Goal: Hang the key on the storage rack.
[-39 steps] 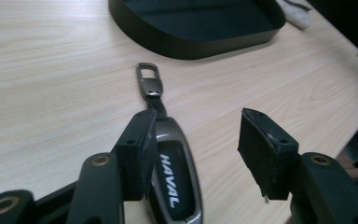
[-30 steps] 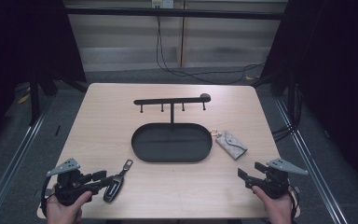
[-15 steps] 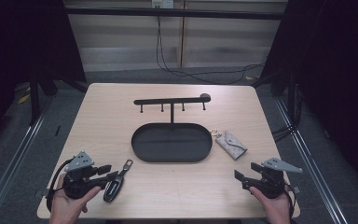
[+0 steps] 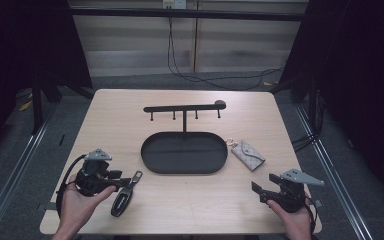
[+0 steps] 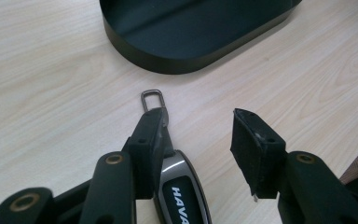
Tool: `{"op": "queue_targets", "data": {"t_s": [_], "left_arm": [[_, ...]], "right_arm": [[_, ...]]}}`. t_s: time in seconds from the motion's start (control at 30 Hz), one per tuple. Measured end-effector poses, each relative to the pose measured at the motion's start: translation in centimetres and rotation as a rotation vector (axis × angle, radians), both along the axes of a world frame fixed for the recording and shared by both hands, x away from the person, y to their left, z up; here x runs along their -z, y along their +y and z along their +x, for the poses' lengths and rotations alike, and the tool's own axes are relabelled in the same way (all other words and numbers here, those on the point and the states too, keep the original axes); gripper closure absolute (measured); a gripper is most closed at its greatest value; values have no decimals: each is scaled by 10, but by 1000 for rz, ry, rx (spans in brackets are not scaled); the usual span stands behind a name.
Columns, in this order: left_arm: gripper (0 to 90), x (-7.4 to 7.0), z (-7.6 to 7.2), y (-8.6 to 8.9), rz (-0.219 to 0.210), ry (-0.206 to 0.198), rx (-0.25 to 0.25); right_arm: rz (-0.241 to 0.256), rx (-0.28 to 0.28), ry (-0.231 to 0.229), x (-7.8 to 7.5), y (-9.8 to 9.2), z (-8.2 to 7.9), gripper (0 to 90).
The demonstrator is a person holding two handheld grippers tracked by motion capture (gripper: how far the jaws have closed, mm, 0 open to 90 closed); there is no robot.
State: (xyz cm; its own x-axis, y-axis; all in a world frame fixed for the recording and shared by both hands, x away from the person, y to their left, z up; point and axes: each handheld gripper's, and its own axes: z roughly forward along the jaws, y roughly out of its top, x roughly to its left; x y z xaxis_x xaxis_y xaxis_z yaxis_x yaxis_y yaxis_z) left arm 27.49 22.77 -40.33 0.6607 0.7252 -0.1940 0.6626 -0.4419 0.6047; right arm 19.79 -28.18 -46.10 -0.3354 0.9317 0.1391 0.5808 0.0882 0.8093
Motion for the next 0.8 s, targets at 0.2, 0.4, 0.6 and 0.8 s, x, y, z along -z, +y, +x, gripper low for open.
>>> {"op": "queue_targets", "data": {"t_s": [0.2,0.4,0.6,0.8], "left_arm": [[451,1,13,-6,46,50,34],[449,5,26,-13,75,93,51],[453,8,39,-20,104,127,73],[449,18,45,-26,141,172,74]], "right_arm": [[2,10,-5,-1,-1,0,248],[-1,10,0,0,-1,1,246],[-10,-5,8,1,1,2,248],[-21,-28,30,2,4,3,246]]}}
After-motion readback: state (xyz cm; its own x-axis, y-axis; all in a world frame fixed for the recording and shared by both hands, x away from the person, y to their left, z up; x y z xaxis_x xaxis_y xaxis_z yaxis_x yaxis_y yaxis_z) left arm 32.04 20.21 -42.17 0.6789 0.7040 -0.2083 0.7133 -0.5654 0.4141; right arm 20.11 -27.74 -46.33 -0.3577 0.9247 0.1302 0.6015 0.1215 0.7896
